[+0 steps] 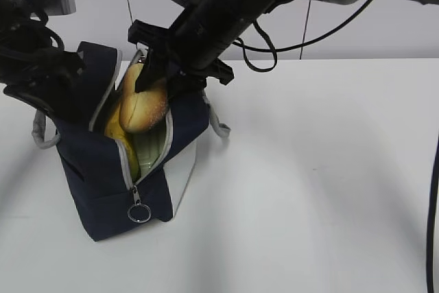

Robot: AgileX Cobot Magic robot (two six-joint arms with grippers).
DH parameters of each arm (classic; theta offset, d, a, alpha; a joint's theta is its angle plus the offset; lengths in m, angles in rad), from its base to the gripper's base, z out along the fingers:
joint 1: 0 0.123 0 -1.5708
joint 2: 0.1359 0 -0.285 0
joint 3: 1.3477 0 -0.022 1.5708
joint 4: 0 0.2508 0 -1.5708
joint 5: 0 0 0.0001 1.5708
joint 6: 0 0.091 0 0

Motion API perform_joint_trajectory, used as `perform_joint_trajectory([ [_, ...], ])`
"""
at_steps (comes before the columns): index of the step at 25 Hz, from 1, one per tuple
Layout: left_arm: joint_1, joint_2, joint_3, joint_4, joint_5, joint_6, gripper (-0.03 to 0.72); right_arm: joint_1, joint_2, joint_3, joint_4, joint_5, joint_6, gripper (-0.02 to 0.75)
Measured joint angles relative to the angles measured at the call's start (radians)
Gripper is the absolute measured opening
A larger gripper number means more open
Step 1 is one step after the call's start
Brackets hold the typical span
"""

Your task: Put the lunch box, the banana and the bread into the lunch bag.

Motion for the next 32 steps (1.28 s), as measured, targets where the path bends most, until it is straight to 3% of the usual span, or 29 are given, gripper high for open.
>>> perform_joint_trajectory([
  [5,0.000,0.000,0.000,0.000,0.000,0.000,0.022,0.000,0.035,-0.001,0.011,-0.002,-0.033,0.340],
  [10,0.000,0.000,0.000,0.000,0.000,0.000,0.022,0.002,0.039,-0.002,0.011,0.005,-0.039,0.591],
  [13,0.000,0.000,0.000,0.000,0.000,0.000,0.022,0.002,0.039,-0.005,0.007,0.025,-0.040,0.647],
  [19,0.000,0.000,0.000,0.000,0.002,0.000,0.022,0.002,0.039,-0.064,-0.044,0.133,-0.043,0.655],
  [26,0.000,0.000,0.000,0.000,0.006,-0.001,0.022,0.002,0.039,-0.280,-0.282,0.250,-0.022,0.618],
  [32,0.000,0.000,0.000,0.000,0.006,-0.001,0.022,-0.026,0.044,-0.305,-0.418,0.266,0.031,0.580],
])
